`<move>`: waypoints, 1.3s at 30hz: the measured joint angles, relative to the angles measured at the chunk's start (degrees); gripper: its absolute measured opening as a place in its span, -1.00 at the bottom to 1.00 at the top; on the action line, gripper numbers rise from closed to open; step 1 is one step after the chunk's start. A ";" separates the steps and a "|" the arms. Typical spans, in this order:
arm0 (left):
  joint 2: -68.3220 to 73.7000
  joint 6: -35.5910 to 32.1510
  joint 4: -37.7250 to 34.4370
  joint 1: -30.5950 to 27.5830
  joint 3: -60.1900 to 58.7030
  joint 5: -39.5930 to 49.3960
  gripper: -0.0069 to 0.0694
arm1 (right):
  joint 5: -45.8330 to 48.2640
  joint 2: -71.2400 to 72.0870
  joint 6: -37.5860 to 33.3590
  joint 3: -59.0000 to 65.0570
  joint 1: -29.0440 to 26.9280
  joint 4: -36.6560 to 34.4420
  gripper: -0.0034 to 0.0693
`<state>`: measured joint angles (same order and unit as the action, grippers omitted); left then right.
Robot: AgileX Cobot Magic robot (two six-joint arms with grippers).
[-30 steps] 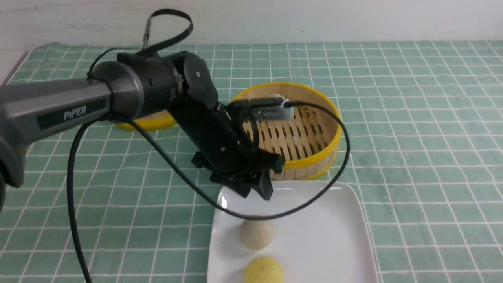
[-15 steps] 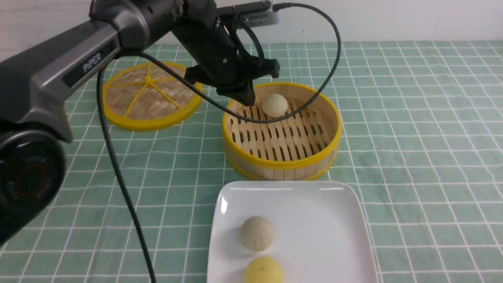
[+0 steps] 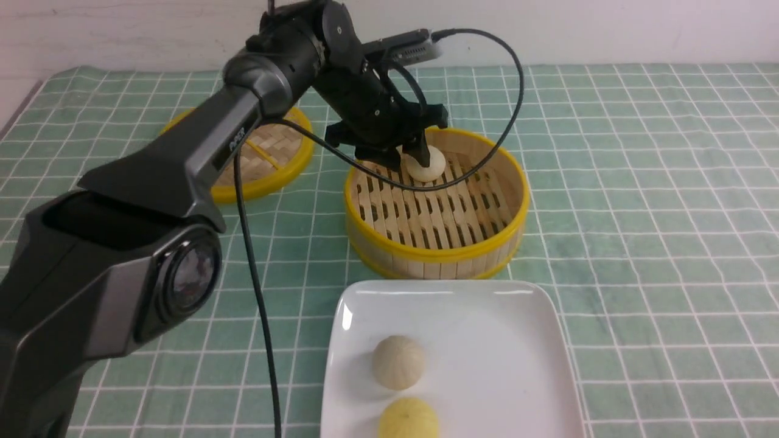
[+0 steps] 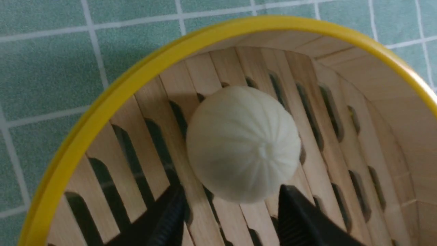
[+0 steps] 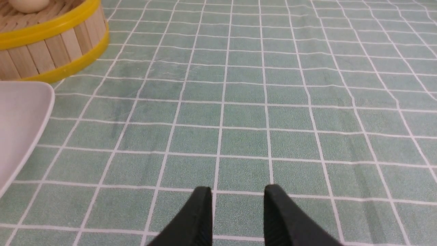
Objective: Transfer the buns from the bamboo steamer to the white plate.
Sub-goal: 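Reach into the bamboo steamer and grasp a bun with the left gripper, then carry the bun from the bamboo steamer to the plate with the left gripper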
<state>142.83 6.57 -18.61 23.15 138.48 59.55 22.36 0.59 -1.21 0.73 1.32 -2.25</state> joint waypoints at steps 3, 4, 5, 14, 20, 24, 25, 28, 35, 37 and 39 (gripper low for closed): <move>0.72 0.00 0.18 0.00 0.00 -1.43 0.43 | 0.00 0.00 0.00 0.00 0.00 0.00 -0.25; 0.77 0.00 0.18 0.00 0.00 -1.72 0.44 | 0.00 0.00 0.00 0.00 0.00 0.00 -0.25; 0.77 0.00 -0.01 0.00 0.00 -2.13 0.45 | 0.00 0.00 0.00 0.00 0.00 0.00 -0.25; 1.88 -3.65 -0.71 0.42 0.18 -1.84 -0.35 | 0.00 0.00 0.00 0.00 0.00 0.00 -0.25; 1.12 -4.51 -1.09 0.54 0.49 0.26 -0.74 | 0.00 0.00 0.00 0.00 0.00 0.00 -0.25; -3.45 -4.65 0.41 0.54 0.49 5.92 -0.74 | 0.00 0.00 0.00 0.00 0.00 0.00 -0.25; -4.51 -4.71 0.60 0.54 0.49 6.77 -0.74 | 0.00 0.00 0.00 0.00 0.00 0.00 -0.25; -9.76 -5.17 1.28 0.54 0.49 10.44 -0.74 | 0.00 0.00 0.00 0.00 0.00 0.00 -0.25; -26.29 -5.37 2.32 1.65 -9.99 11.52 -0.74 | 0.00 0.00 0.00 0.00 0.00 0.00 -0.25; -29.74 -5.42 2.32 2.33 -15.81 11.52 -0.74 | 0.00 0.00 0.00 0.00 0.00 0.00 -0.25; -34.01 -5.63 2.38 4.45 -26.29 11.52 -0.74 | 0.00 0.00 0.00 0.00 0.00 0.00 -0.25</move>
<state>108.82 0.95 -16.23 27.59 112.19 71.07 22.36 0.59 -1.21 0.73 1.32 -2.25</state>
